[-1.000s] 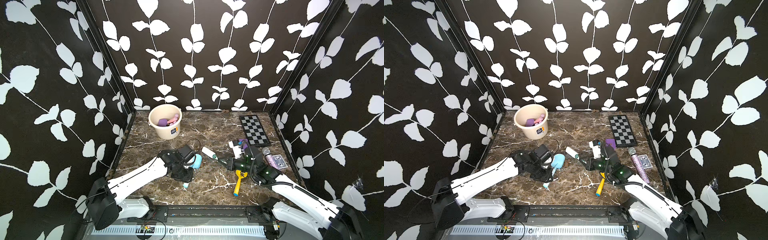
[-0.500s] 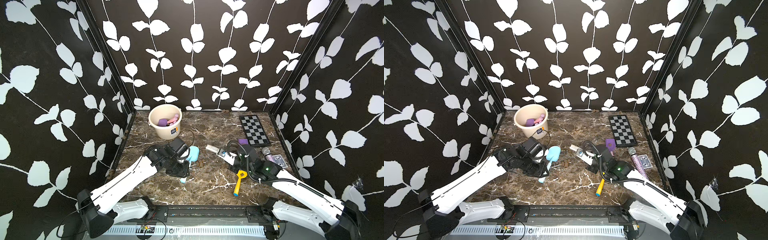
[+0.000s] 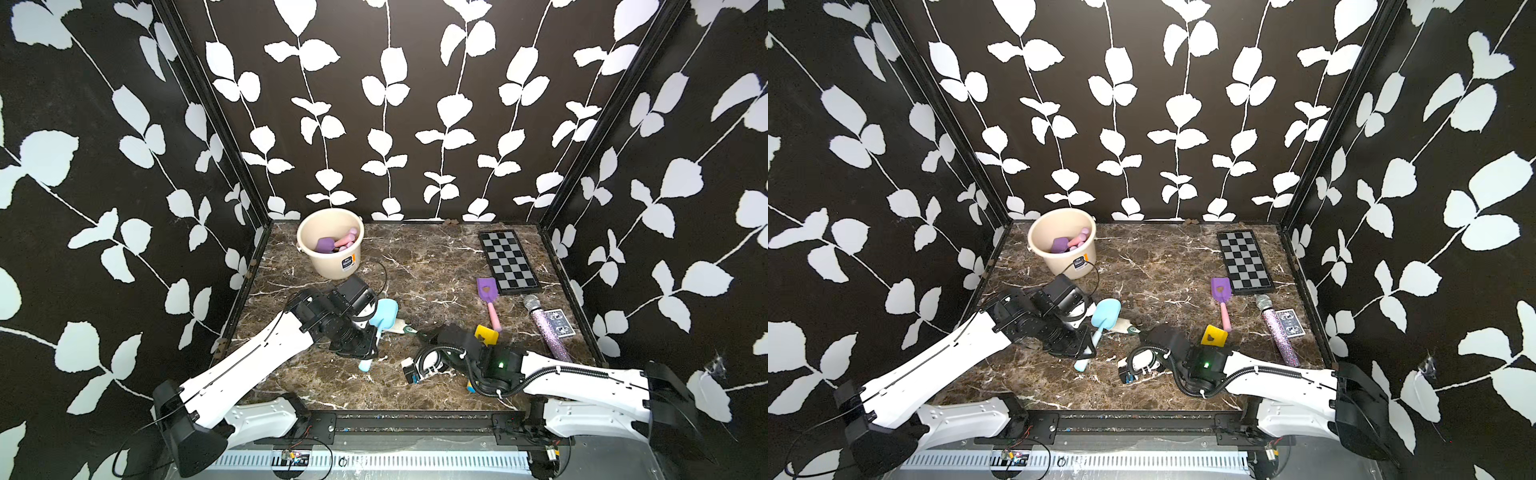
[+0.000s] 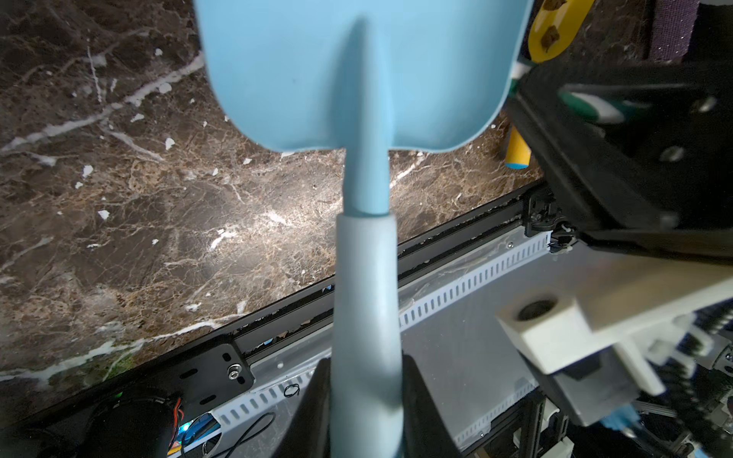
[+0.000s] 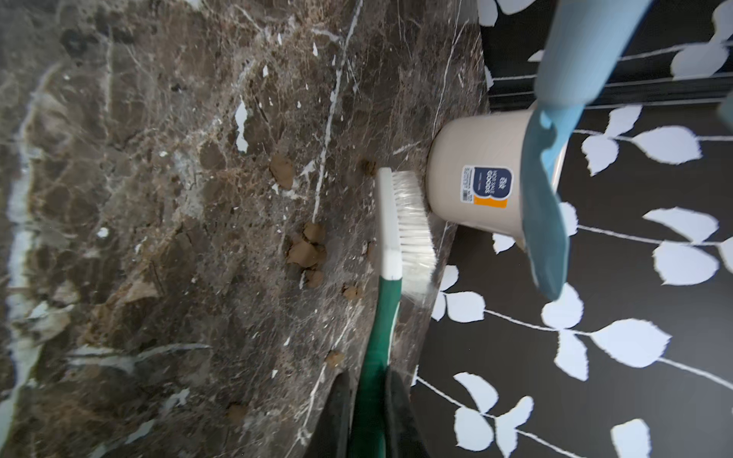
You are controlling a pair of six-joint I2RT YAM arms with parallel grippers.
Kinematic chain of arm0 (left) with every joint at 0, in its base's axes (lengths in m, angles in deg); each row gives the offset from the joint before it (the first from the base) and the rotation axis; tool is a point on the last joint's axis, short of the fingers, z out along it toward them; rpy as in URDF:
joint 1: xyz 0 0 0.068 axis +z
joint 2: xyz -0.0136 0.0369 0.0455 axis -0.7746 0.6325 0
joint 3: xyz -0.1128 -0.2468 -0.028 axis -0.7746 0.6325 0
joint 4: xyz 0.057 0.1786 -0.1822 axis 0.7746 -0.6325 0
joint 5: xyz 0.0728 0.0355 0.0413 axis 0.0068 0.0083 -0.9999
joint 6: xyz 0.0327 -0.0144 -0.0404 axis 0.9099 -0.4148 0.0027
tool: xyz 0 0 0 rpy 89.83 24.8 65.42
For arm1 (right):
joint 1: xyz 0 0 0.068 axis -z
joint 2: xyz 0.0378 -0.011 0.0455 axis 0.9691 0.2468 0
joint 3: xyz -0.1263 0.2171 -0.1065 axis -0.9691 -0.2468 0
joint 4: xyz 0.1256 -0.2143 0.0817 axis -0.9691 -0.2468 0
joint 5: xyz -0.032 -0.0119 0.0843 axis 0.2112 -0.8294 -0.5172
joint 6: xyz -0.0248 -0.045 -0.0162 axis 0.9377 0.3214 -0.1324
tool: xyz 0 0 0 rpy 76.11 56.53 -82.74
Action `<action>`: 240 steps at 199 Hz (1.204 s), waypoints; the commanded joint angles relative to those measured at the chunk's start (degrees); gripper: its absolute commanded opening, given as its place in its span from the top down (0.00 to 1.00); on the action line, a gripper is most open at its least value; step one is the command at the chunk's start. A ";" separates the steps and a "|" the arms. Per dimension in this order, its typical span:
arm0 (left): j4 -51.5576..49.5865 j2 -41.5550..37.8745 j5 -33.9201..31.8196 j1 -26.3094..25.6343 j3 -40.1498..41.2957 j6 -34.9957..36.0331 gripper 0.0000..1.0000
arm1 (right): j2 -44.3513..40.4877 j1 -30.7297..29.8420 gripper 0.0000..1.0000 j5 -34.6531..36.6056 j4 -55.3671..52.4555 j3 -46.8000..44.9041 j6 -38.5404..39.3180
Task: Brush the soil off the hand trowel and place it into the bucket
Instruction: Brush off the soil from the hand trowel.
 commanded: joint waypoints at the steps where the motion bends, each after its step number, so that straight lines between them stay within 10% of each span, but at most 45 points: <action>1: -1.17 -1.05 0.17 0.29 -0.31 0.55 1.00 | 0.70 -2.20 1.00 3.81 10.48 2.03 9.52; 146: -0.54 -3.40 0.21 0.27 -0.40 -0.50 1.00 | 4.55 0.48 1.00 21.32 23.56 -1.03 8.22; 240: -0.92 -1.54 -0.65 0.54 -1.19 0.99 1.00 | 5.49 -8.59 1.00 14.96 22.54 0.28 14.13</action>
